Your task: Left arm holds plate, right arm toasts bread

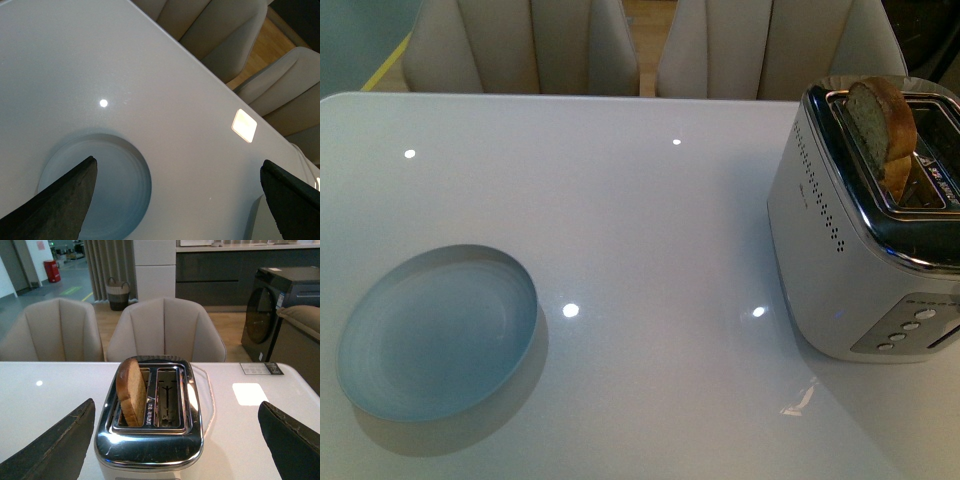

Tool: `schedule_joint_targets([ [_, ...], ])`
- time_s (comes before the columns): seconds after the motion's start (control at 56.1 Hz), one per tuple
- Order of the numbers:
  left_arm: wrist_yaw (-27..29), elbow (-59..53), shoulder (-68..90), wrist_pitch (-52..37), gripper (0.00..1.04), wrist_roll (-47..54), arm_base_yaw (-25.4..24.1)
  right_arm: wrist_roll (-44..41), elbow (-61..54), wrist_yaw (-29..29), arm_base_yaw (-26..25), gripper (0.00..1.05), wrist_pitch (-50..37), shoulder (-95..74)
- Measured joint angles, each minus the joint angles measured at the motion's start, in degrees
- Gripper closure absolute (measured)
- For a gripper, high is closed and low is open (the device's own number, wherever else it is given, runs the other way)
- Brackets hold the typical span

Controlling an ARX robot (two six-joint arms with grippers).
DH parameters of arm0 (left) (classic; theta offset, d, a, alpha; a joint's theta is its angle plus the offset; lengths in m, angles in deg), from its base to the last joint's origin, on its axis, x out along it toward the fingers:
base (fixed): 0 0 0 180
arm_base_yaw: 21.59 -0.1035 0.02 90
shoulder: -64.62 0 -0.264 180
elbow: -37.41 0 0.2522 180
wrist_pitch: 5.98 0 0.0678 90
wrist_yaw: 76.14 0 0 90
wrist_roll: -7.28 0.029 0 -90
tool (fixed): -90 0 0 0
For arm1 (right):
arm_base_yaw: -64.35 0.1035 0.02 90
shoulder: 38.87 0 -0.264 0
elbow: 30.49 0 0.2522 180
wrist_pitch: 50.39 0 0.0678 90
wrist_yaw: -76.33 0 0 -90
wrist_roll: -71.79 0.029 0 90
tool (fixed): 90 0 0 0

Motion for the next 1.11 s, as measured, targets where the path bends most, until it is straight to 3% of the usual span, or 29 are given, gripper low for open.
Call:
schedule_joint_targets([
  [0.036,-0.79,-1.77,-0.07,-5.31,0.12,3.26,-0.20,0.00,0.00,0.00,0.00,0.09,0.00,0.00],
  [0.089,-3.54,-10.10,-1.55,-27.32,0.25,16.59,-1.38,0.00,0.00,-0.02,0.00,0.09,0.00,0.00],
  [0.16,-4.98,-17.40,-4.66,-43.30,0.43,30.95,-3.02,0.00,0.00,0.00,0.00,0.09,0.00,0.00],
  [0.25,-6.43,-20.72,-8.50,-45.88,0.61,38.12,-4.72,0.00,0.00,0.00,0.00,0.09,0.00,0.02],
  [0.481,-9.38,-26.82,-15.39,-44.44,1.02,41.83,-7.56,0.00,0.00,-0.02,0.00,0.09,0.00,0.02],
  [0.731,-14.71,-30.71,-23.58,-40.04,1.02,42.29,-13.42,0.00,0.00,-0.04,0.00,0.09,0.00,0.02],
  [1.105,-15.26,-35.12,-35.65,-33.00,1.02,42.49,-13.57,0.02,0.00,-0.02,0.00,0.09,0.00,0.02],
])
